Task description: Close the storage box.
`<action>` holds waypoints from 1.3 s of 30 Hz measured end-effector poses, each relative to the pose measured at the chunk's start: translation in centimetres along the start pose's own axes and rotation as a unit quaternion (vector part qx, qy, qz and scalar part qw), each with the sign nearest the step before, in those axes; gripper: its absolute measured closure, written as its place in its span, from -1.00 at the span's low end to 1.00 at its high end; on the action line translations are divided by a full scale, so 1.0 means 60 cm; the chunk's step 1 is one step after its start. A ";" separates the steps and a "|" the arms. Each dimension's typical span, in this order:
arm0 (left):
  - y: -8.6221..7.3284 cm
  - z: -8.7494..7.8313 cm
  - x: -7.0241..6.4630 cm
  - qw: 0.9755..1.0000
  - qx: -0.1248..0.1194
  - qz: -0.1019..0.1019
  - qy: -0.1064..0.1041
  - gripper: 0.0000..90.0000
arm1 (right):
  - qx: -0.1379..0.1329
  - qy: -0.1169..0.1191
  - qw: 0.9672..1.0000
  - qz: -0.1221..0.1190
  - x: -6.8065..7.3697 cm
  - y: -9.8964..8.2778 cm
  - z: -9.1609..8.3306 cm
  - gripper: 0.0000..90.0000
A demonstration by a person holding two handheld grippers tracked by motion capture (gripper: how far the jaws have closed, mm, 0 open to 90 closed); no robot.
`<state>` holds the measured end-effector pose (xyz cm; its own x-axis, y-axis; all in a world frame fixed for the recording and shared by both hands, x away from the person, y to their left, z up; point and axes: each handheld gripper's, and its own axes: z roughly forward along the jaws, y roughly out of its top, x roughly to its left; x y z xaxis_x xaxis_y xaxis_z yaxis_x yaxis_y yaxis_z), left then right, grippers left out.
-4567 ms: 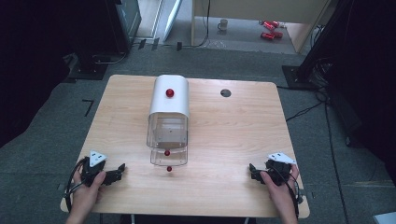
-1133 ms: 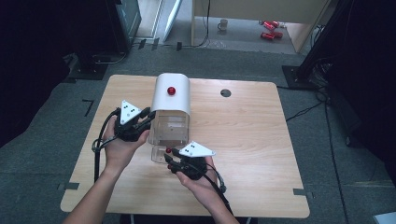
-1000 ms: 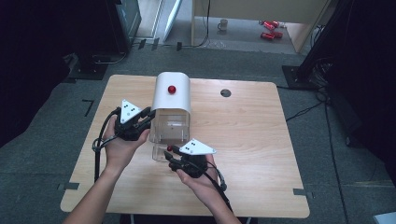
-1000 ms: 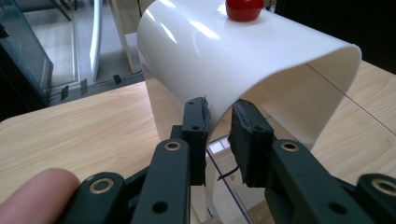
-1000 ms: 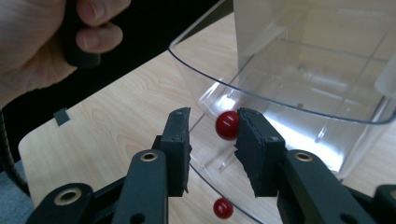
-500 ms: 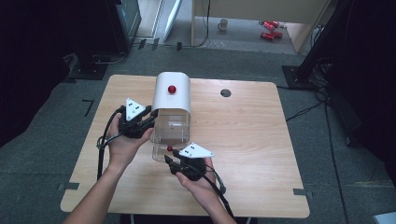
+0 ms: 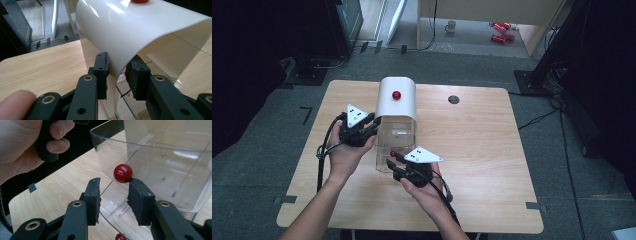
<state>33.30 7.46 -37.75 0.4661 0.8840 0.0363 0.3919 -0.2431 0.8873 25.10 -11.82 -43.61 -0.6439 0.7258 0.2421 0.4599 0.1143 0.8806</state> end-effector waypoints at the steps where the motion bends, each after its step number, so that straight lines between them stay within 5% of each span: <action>1: 0.000 0.000 0.000 1.000 0.000 -0.001 0.001 0.59 | 0.000 -0.002 1.000 -0.002 -0.001 0.001 0.000 0.39; 24: 0.007 0.007 -0.008 1.000 0.007 -0.005 0.018 0.72 | 0.004 -0.017 1.000 0.001 -0.052 0.037 0.033 0.34; 39: 0.008 0.010 -0.006 1.000 0.011 -0.013 0.019 0.83 | 0.008 -0.006 1.000 0.002 -0.092 0.064 0.061 0.29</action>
<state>33.80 6.80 -37.62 0.4249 0.9047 0.0305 0.4215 -0.2275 0.8778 32.68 -12.92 -43.08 -0.6347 0.7340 0.2416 0.4722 0.1210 0.8731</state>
